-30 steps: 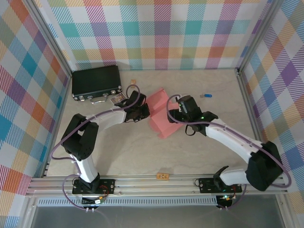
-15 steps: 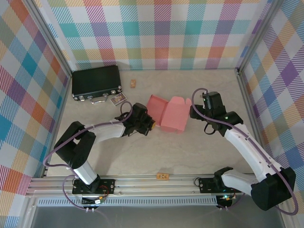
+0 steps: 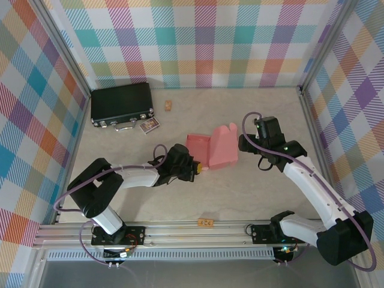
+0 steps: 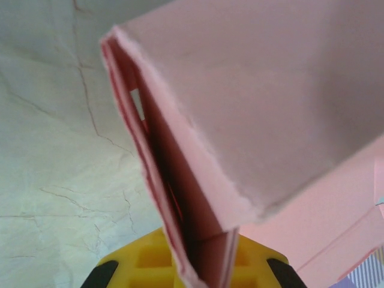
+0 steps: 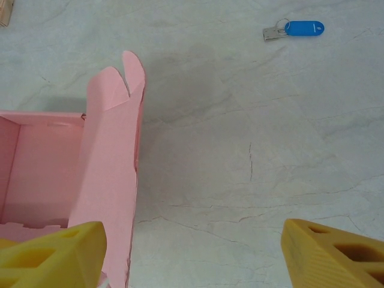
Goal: Fold the paper box
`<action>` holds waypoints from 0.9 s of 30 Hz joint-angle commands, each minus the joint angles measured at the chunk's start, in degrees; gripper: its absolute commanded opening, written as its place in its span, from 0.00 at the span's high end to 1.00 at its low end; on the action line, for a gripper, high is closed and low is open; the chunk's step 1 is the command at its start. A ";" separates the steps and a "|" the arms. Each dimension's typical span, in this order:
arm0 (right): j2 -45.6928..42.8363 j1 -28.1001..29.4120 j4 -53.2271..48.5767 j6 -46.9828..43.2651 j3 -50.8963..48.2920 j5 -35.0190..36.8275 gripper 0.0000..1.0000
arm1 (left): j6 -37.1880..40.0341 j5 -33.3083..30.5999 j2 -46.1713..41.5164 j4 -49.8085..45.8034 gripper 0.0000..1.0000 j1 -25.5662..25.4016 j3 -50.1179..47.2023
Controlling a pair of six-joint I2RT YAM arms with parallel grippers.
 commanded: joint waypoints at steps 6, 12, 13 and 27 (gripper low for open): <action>0.50 -0.33 -0.37 1.10 0.14 -1.06 0.23 | -13.73 -0.43 3.75 13.76 0.90 -1.54 -3.11; 0.33 -0.32 -0.30 1.22 -0.37 -1.24 0.23 | -13.09 -1.48 3.09 13.47 0.70 -1.53 -3.67; 0.34 -0.30 -0.32 1.28 -0.45 -1.28 0.23 | -12.85 -1.97 2.80 13.40 0.66 -1.58 -3.73; 0.24 -0.42 1.78 1.87 -1.40 -5.87 0.23 | 3.19 -9.95 -4.37 2.18 0.25 -1.63 -1.58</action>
